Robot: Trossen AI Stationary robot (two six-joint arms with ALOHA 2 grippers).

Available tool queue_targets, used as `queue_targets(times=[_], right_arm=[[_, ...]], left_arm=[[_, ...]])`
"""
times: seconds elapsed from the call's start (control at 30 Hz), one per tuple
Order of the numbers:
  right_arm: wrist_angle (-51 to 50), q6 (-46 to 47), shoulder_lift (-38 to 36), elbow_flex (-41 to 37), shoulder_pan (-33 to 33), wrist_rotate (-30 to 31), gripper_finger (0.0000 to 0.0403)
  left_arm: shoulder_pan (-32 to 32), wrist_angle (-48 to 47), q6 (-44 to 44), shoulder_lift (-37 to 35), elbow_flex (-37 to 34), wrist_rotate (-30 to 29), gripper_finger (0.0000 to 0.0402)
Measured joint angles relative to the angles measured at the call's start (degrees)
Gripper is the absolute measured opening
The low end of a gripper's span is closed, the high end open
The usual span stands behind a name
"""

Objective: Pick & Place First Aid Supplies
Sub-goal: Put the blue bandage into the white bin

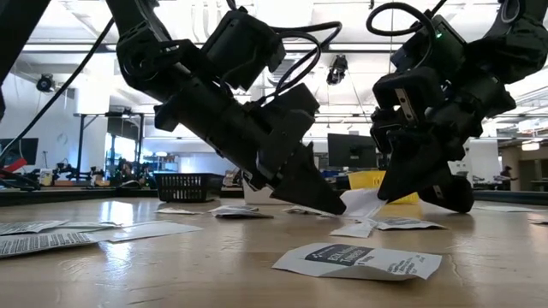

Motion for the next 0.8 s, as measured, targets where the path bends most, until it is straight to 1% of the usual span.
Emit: queue_targets(times=[0.13, 0.27, 0.37, 0.63, 0.8], right_arm=[[-0.06, -0.8, 0.0, 0.0, 0.0, 0.17, 0.0008], [-0.09, -0.97, 0.0, 0.0, 0.0, 0.22, 0.0008], [-0.09, -0.98, -0.02, 0.0, 0.0, 0.26, 0.0008], [-0.04, -1.72, -0.09, -0.04, -0.02, 0.4, 0.0008], [0.19, -2.32, -0.09, -0.02, -0.02, 0.51, 0.0008]], left_arm=[[0.02, 0.1, 0.07, -0.06, 0.07, 0.02, 0.0134], [0.3, -0.54, 1.52, -0.79, 0.07, 2.25, 0.0161], [0.53, -3.33, 2.44, -2.2, 0.11, 3.4, 0.0165], [0.83, -14.78, 4.53, -8.7, 0.15, 3.35, 0.0165], [0.83, -18.47, 6.19, -12.83, -0.16, 3.18, 0.0165]])
